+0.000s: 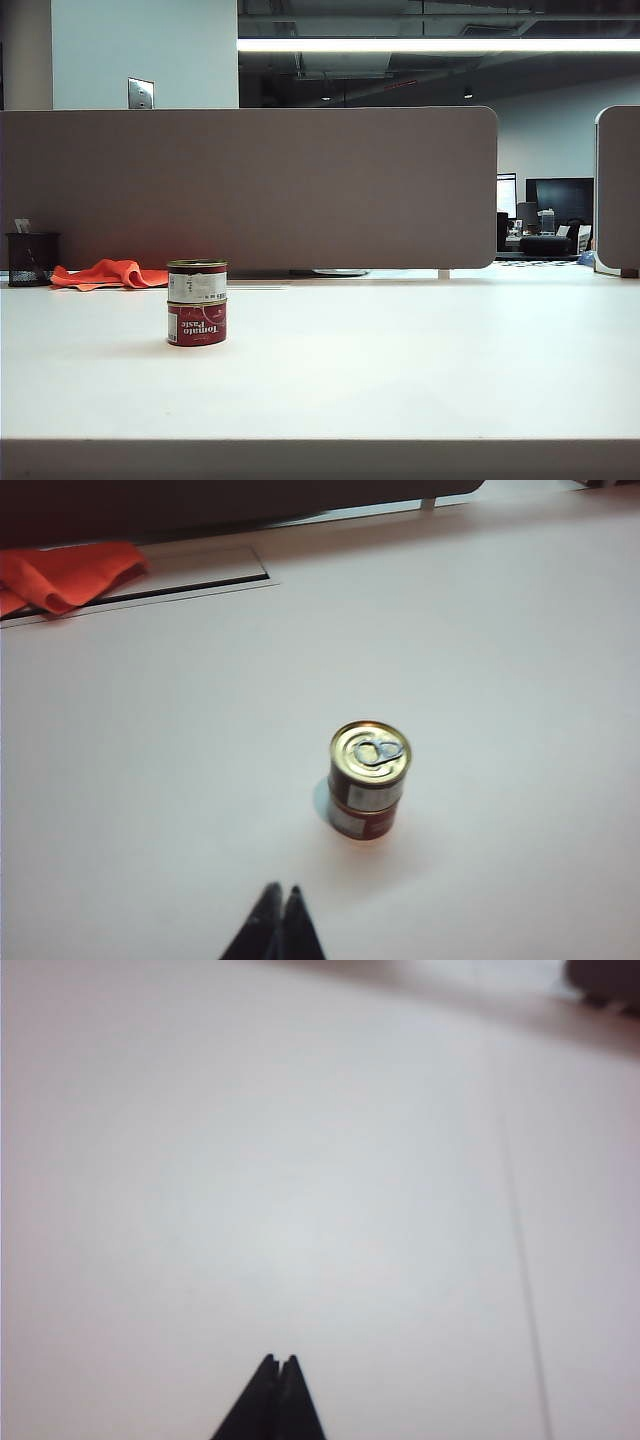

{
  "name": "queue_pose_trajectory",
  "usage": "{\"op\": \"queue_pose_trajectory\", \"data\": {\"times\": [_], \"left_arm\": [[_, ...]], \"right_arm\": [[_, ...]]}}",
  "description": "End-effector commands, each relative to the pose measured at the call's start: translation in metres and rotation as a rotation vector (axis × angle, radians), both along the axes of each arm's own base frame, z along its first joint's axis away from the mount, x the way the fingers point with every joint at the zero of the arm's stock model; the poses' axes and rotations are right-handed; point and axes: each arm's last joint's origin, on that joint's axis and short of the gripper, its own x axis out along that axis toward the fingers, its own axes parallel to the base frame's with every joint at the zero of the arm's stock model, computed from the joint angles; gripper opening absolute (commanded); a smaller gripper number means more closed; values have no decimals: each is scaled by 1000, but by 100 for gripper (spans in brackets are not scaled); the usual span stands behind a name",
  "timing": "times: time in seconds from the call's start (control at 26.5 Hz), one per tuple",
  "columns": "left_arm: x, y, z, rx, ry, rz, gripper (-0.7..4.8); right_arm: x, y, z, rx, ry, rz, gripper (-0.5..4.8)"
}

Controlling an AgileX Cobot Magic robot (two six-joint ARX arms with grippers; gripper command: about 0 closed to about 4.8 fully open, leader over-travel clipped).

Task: Stack a can of tomatoes on the right onto the can of tomatoes on the left.

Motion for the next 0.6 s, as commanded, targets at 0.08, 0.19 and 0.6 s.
{"op": "queue_pose_trajectory", "data": {"times": [0.08, 0.19, 0.6], "left_arm": [[6, -1, -14, -1, -80, -2, -5], [10, -2, -28, -10, -118, -1, -5], [11, -2, -74, -114, -173, 19, -5]], "right_arm": [[6, 4, -17, 114, -190, 18, -5], [9, 7, -33, 181, -284, 69, -5], [12, 11, -78, 235, -358, 131, -5]]}}
